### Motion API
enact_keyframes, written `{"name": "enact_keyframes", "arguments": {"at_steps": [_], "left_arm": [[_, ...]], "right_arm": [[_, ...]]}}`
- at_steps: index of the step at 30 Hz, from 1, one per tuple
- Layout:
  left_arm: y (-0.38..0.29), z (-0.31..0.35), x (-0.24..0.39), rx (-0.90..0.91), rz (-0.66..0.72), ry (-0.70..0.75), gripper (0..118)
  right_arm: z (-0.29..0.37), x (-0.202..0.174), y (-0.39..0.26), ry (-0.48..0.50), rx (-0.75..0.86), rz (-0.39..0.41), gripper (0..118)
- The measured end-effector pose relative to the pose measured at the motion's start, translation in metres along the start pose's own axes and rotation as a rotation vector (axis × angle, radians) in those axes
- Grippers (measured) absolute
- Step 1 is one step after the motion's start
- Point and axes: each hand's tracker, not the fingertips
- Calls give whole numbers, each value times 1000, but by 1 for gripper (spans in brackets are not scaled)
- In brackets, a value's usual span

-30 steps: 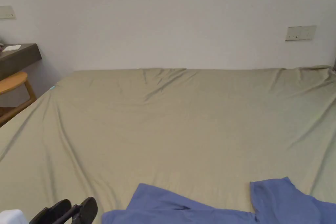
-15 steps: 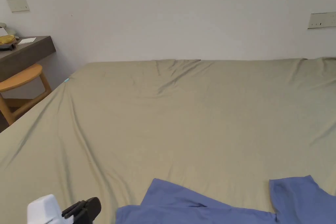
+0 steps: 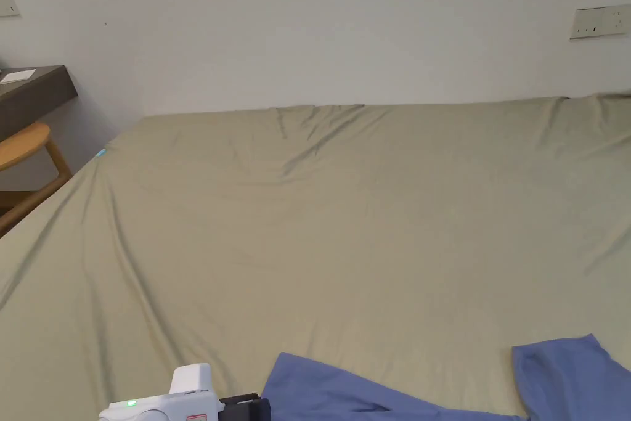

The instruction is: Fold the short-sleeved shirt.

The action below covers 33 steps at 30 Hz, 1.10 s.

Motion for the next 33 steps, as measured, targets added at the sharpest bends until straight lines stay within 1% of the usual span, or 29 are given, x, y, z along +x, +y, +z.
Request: {"name": "enact_keyframes", "arguments": {"at_steps": [1, 2, 4, 5, 6, 7, 11, 15, 17, 19, 21, 25, 26, 27, 28, 29, 30, 31, 32, 33], "left_arm": [[-6, -5, -9, -17, 0, 13, 92], [-8, -7, -10, -29, 0, 11, 72], [-14, -3, -7, 8, -8, 50, 24], [-18, 0, -15, 15, 8, 34, 3], [-19, 3, -18, 13, 59, -28, 3], [-22, 6, -19, 13, 91, -31, 3], [-34, 28, -15, 96, 18, -20, 1], [-36, 75, -4, 233, 92, -144, 1], [-34, 102, 12, 305, 60, -161, 1], [-36, 130, 27, 376, 27, -182, 1], [-33, 151, 41, 423, 43, -226, 1], [-36, 187, 64, 531, 101, -298, 1], [-36, 192, 68, 532, 96, -302, 1], [-37, 196, 72, 529, 84, -307, 1], [-37, 200, 76, 529, 74, -302, 1], [-37, 200, 81, 540, 67, -298, 1], [-36, 203, 82, 534, 65, -309, 1], [-37, 205, 84, 536, 71, -310, 1], [-38, 206, 85, 538, 72, -313, 1], [-36, 205, 88, 538, 71, -312, 1]], "right_arm": [[-2, 0, -1, -1, -4, -1, 0], [-3, -1, -3, 1, -9, -2, 0], [-7, 0, -4, 3, -16, 0, 0], [-9, 0, -4, 6, -21, 4, 0], [-10, -2, -6, 10, -25, 8, 0], [-11, -2, -7, 13, -27, 11, 0], [-14, -4, -9, 28, -36, 22, 0], [-25, -4, -9, 47, -42, 24, 0], [-43, -4, -4, 60, -44, 38, 0], [-70, -8, 5, 67, -53, 79, 0], [-109, -10, 20, 86, -58, 111, 0], [-200, -16, 51, 124, -102, 126, 0], [-224, -15, 56, 132, -147, 162, 0], [-250, -18, 62, 140, -196, 177, 2], [-273, -20, 65, 176, -235, 163, 9], [-297, -22, 67, 193, -308, 148, 48], [-327, -21, 66, 179, -388, 126, 90], [-347, -25, 62, 162, -448, 128, 118], [-358, -28, 58, 184, -440, 117, 116], [-373, -30, 56, 201, -418, 135, 103]]}}
